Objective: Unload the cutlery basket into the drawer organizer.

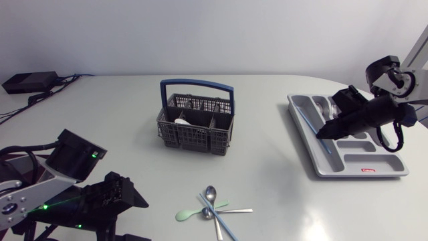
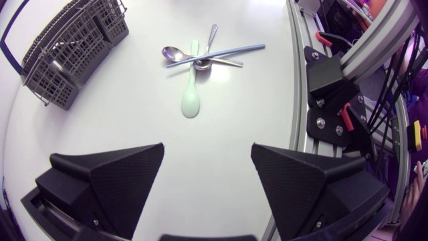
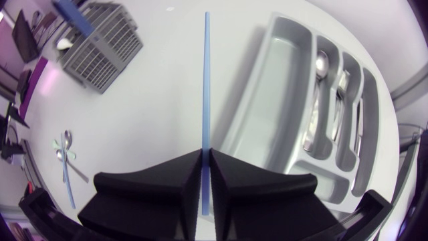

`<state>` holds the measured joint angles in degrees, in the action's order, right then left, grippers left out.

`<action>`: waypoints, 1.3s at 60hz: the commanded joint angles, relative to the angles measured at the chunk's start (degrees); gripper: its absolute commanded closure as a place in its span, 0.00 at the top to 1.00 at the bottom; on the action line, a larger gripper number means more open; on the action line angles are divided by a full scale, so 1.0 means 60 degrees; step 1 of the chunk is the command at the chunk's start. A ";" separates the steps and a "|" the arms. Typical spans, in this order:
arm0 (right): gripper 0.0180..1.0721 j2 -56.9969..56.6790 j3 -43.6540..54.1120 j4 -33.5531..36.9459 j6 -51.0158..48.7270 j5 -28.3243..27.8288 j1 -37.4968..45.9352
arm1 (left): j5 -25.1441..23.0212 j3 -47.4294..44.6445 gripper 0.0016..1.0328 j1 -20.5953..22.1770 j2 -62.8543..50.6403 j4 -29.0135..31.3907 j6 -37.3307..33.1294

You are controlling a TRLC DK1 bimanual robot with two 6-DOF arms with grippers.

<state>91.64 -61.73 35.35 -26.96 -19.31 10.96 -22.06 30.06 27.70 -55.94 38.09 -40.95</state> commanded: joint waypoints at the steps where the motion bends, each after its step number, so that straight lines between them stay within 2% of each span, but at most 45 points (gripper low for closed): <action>1: 0.12 0.0768 -0.0492 -0.0165 0.0802 -0.0034 0.0561 | -0.0073 0.0248 0.89 0.0012 -0.0154 0.0127 0.0072; 7: 0.12 0.1368 -0.0814 -0.0428 0.1388 0.0186 0.0898 | -0.0073 0.0277 0.89 -0.0032 -0.0110 0.0083 0.0160; 14: 0.12 0.2086 -0.0800 -0.1044 0.1945 0.0582 0.0824 | -0.0073 0.0321 0.89 -0.0076 -0.0154 -0.0459 0.0629; 27: 0.13 0.3009 -0.1239 -0.1161 0.2164 0.0728 0.0649 | -0.0073 0.0380 0.89 -0.0076 -0.0330 -0.0825 0.0936; 30: 0.21 0.3126 -0.1283 -0.1132 0.2135 0.0728 0.0590 | -0.0058 0.0380 0.89 -0.0076 -0.0359 -0.0854 0.0936; 37: 0.49 0.2979 -0.1137 -0.1102 0.2047 0.0860 0.0502 | -0.0058 0.0321 0.89 -0.0076 -0.0373 -0.1030 0.1009; 42: 0.56 0.2525 -0.0800 -0.1205 0.1930 0.1050 0.0414 | -0.0058 0.0292 0.89 -0.0076 -0.0403 -0.1133 0.1083; 46: 0.57 0.1764 -0.0287 -0.1337 0.1783 0.1109 0.0165 | -0.0058 0.0277 0.89 -0.0062 -0.0403 -0.1191 0.1156; 54: 0.57 -0.0507 0.1207 -0.1161 0.1139 0.1080 -0.1241 | -0.0058 0.0277 0.89 -0.0062 -0.0535 -0.1235 0.1185; 61: 0.57 -0.2060 0.2262 -0.0633 0.1051 0.1080 -0.3175 | -0.0058 0.0263 0.89 -0.0032 -0.0666 -0.1309 0.1185; 70: 0.57 -0.2572 0.2775 0.0289 0.1476 0.1124 -0.5416 | -0.0058 0.0277 0.89 0.0056 -0.0740 -0.1353 0.1288; 78: 0.57 -0.2690 0.2906 0.0524 0.2194 0.1124 -0.6998 | -0.0058 0.0277 0.89 0.0041 -0.0725 -0.1353 0.1317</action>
<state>76.58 -45.56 37.56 -17.12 -12.82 -26.74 -22.06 30.92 27.66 -59.42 30.04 -34.24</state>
